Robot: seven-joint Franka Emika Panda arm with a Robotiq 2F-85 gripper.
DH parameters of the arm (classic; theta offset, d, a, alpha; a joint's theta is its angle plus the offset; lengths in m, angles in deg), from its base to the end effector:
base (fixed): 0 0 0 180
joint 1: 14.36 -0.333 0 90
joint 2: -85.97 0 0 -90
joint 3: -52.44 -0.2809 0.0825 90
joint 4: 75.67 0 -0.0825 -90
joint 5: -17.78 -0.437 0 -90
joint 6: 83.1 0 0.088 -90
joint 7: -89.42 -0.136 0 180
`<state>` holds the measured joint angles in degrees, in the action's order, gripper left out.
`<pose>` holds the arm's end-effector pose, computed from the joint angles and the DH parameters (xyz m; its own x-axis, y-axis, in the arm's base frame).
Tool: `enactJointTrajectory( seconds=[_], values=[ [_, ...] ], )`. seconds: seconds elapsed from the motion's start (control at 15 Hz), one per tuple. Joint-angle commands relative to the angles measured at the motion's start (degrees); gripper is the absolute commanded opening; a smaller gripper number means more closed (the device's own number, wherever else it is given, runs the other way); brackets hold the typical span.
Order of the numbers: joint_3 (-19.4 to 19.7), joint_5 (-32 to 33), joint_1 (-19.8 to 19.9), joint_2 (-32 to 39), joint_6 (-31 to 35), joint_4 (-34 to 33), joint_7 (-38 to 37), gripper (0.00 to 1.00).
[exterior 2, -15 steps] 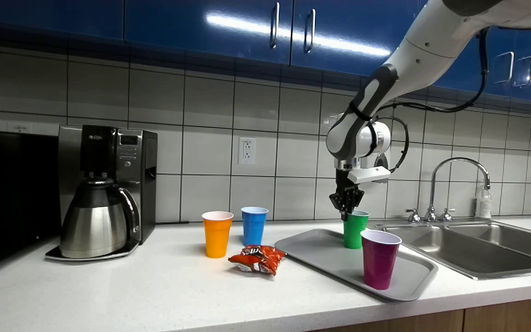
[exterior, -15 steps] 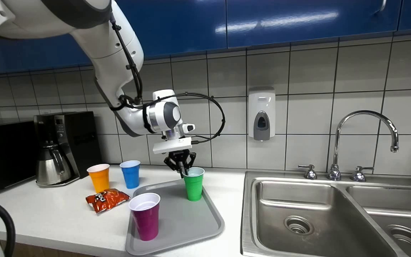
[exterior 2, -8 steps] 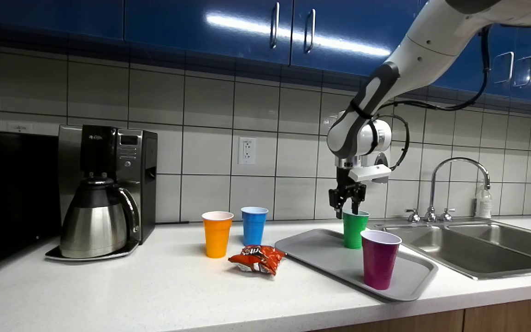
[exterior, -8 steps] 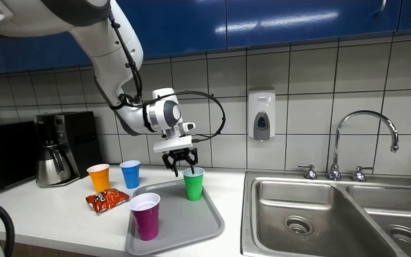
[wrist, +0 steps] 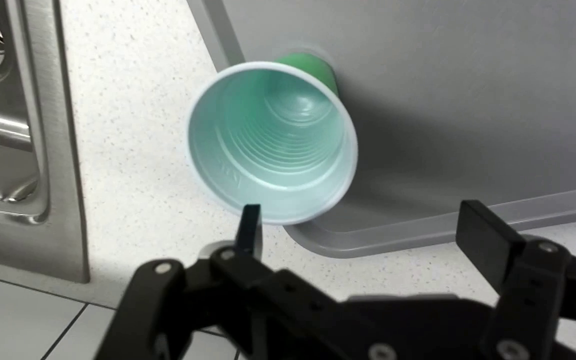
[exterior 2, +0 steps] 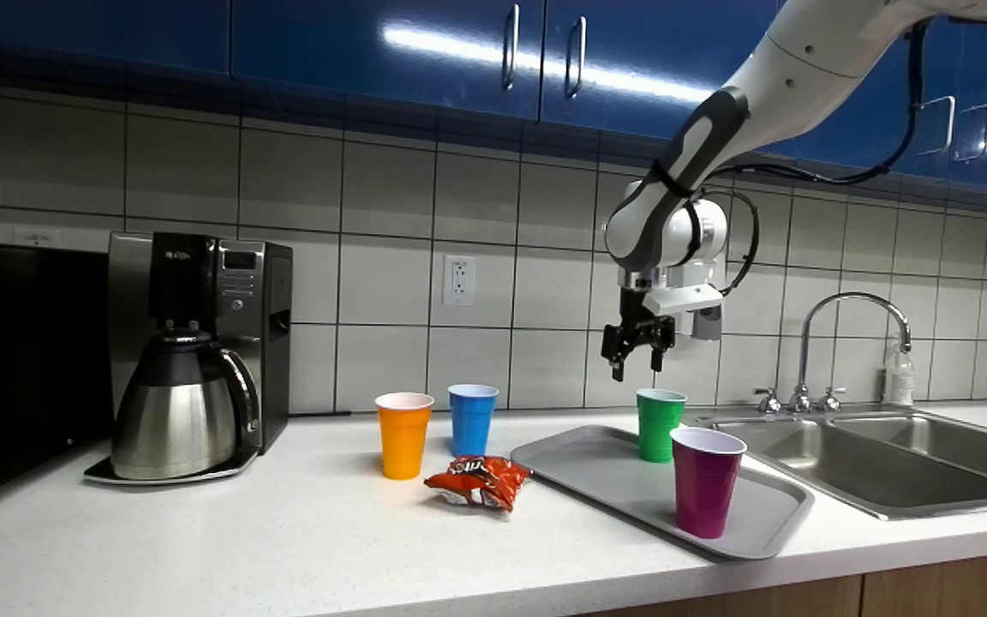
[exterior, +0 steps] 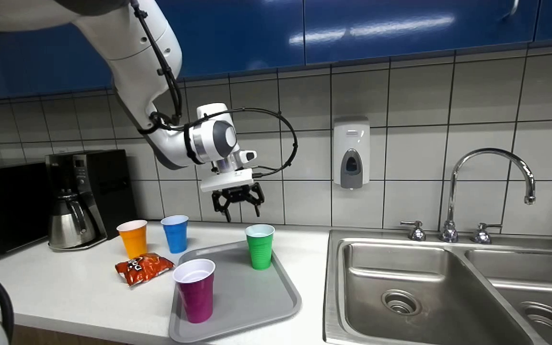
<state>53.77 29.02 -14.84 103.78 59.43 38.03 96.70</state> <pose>0.6588 -0.0123 0.2309 0.9510 0.2658 0.1579 0.2381 -0.9555 0.1743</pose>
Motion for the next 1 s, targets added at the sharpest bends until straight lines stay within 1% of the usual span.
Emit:
enactJointTrajectory(
  seconds=[0.0,0.6,0.93],
  values=[
    [-0.8,-0.1,-1.4,-1.7,-1.5,0.5,-2.0,1.00],
    [-3.4,-1.8,-6.0,1.1,-1.0,-1.9,-7.8,1.00],
    [-3.5,-2.0,-8.5,3.8,-1.5,-5.0,-13.7,1.00]
  ],
)
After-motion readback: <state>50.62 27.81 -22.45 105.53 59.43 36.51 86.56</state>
